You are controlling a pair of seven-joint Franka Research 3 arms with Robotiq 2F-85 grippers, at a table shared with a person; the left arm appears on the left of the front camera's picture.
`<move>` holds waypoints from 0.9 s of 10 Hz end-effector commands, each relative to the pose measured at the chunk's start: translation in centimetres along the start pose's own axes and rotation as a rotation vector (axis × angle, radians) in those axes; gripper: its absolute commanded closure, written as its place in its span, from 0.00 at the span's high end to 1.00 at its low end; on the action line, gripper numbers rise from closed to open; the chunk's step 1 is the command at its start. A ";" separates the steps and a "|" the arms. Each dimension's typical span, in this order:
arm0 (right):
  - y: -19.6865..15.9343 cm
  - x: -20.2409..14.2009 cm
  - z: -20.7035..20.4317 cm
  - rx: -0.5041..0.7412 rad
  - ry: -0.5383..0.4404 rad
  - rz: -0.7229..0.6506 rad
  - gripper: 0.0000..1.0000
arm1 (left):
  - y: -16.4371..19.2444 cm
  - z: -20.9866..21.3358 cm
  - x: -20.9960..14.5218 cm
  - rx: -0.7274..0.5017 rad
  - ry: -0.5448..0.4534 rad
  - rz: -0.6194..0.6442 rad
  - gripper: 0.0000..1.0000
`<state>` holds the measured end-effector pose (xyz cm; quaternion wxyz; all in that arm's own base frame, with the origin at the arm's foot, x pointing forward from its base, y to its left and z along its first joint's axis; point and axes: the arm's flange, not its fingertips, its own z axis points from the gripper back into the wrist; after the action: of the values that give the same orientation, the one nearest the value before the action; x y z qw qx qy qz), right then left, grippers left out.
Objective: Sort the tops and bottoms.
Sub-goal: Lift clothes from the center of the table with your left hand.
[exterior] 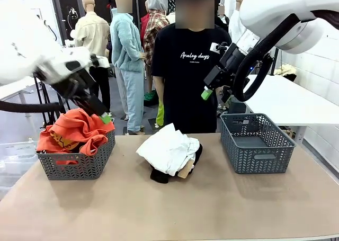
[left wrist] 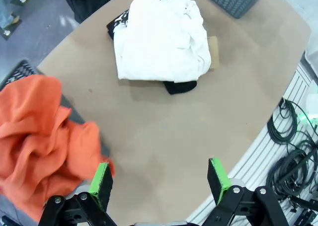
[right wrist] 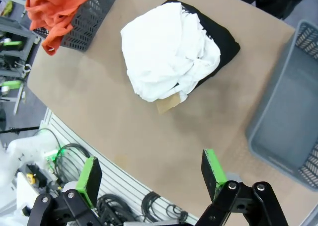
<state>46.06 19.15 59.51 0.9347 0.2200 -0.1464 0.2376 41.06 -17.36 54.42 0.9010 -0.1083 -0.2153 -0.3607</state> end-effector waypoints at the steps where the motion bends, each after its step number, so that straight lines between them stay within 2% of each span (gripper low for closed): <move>1: 0.0 0.1 0.2 -0.006 0.013 -0.004 1.00 | -0.3 -6.8 6.3 -0.022 0.039 -0.054 1.00; 2: 0.0 0.1 0.2 -0.006 0.013 -0.004 1.00 | -1.4 -9.6 8.6 0.003 0.066 -0.117 1.00; 4: 0.0 0.1 0.2 -0.006 0.013 -0.004 1.00 | -3.2 -12.1 11.7 0.026 0.069 -0.206 1.00; 5: 0.0 0.1 0.2 -0.006 0.013 -0.004 1.00 | -3.4 -13.3 13.0 0.077 0.068 -0.250 1.00; 6: 0.0 0.1 0.2 -0.006 0.013 -0.004 1.00 | -3.6 -13.2 13.6 0.090 0.071 -0.258 1.00; 7: 0.0 0.1 0.2 -0.006 0.013 -0.004 1.00 | -4.3 -14.0 11.9 0.014 0.066 -0.224 1.00; 8: 0.0 0.1 0.2 -0.006 0.013 -0.004 1.00 | -4.3 -14.0 11.9 0.014 0.066 -0.224 1.00; 9: 0.0 0.1 0.2 -0.006 0.013 -0.004 1.00 | -4.1 -13.9 13.3 0.048 0.060 -0.261 1.00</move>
<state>46.05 19.17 59.51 0.9347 0.2203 -0.1457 0.2380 50.96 -33.25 48.17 0.8562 -0.0503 -0.2048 -0.4716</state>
